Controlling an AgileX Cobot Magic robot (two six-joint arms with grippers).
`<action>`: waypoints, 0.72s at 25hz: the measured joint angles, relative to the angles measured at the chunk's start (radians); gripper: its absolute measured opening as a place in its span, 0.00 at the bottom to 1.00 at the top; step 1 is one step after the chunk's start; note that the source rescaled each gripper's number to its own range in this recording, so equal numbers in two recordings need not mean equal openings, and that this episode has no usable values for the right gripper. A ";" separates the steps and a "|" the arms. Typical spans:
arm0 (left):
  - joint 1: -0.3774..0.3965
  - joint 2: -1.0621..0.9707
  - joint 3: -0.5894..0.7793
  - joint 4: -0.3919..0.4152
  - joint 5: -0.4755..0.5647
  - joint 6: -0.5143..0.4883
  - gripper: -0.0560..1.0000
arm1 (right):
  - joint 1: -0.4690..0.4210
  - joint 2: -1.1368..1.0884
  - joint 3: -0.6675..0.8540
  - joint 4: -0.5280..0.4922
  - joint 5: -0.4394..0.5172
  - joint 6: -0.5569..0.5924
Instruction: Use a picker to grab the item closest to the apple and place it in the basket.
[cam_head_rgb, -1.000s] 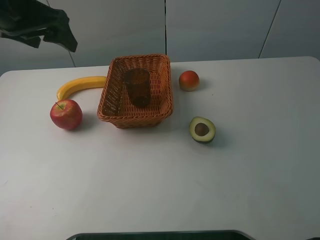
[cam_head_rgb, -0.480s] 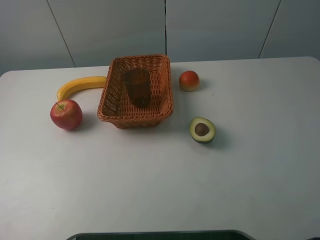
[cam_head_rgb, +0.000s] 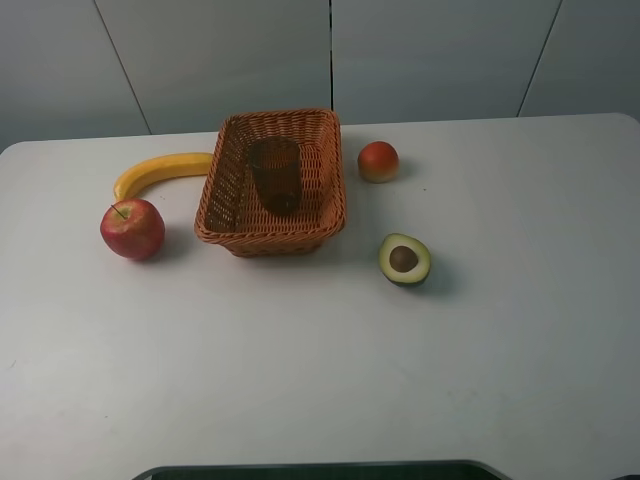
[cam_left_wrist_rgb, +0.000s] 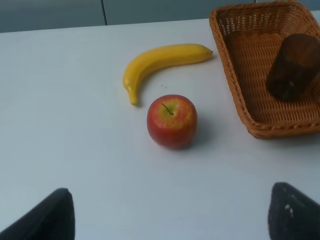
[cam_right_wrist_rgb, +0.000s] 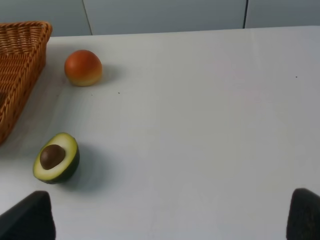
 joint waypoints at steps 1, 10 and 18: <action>0.000 -0.031 0.015 0.000 0.002 0.000 0.99 | 0.000 0.000 0.000 0.000 0.000 0.000; 0.000 -0.255 0.149 -0.010 0.013 0.014 0.99 | 0.000 0.000 0.000 0.000 0.000 0.000; 0.000 -0.278 0.200 0.007 0.011 0.030 0.99 | 0.000 0.000 0.000 0.000 0.000 0.000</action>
